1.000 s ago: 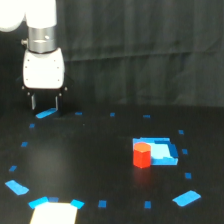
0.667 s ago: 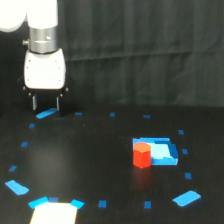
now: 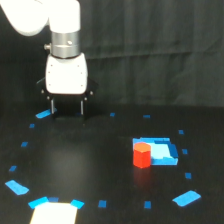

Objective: Pick up the red object from the table

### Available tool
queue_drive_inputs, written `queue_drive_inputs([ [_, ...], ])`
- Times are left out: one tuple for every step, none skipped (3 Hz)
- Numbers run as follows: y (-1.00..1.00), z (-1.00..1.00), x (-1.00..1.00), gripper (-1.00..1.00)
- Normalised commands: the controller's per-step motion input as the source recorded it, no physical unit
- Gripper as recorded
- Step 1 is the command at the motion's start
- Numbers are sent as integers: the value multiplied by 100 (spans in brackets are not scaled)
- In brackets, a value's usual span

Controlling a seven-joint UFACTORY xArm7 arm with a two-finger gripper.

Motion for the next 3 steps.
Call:
queue_drive_inputs([
  [-29,-14,87,100],
  [-66,-51,100,100],
  [-74,4,100,100],
])
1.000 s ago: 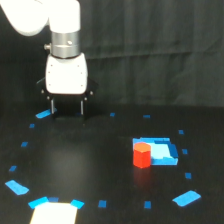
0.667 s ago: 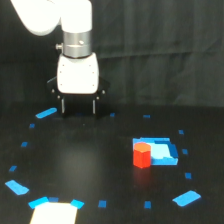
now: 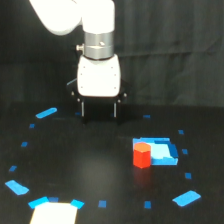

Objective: Pick up the red object from the table

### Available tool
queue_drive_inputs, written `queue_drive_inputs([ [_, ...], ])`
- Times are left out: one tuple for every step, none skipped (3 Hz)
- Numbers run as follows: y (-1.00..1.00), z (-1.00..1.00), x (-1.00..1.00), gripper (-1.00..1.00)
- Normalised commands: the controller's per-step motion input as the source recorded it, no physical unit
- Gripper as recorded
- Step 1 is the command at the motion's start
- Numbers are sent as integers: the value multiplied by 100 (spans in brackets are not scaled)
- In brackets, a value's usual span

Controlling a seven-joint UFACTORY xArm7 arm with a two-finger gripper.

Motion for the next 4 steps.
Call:
queue_drive_inputs([
  [-100,2,100,100],
  [-100,-21,78,100],
  [-100,-26,31,100],
  [-57,-8,-56,50],
])
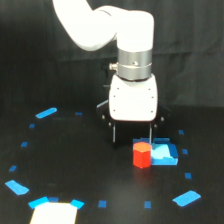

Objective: Pick up the red object from the table

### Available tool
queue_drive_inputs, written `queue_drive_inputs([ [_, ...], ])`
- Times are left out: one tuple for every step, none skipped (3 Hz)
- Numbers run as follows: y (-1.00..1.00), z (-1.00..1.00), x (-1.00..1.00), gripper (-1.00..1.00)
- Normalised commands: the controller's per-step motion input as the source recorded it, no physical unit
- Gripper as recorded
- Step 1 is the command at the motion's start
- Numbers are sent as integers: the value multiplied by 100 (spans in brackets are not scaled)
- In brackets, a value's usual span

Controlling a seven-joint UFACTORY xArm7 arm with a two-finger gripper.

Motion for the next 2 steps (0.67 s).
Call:
queue_drive_inputs([
  [-100,3,26,100],
  [-42,-100,25,-100],
])
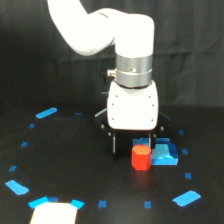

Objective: Pick up the red object from the table

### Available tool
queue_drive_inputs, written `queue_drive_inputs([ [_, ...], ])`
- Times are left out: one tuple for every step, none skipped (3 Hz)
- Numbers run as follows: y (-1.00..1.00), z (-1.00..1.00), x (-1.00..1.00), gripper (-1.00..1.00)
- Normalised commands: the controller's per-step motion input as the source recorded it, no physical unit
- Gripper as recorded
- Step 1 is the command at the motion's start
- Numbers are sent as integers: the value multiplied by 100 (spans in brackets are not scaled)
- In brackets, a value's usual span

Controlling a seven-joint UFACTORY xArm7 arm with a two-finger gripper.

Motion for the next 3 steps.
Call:
queue_drive_inputs([
  [-30,-100,100,-100],
  [-17,-94,100,-100],
  [32,100,-8,-100],
])
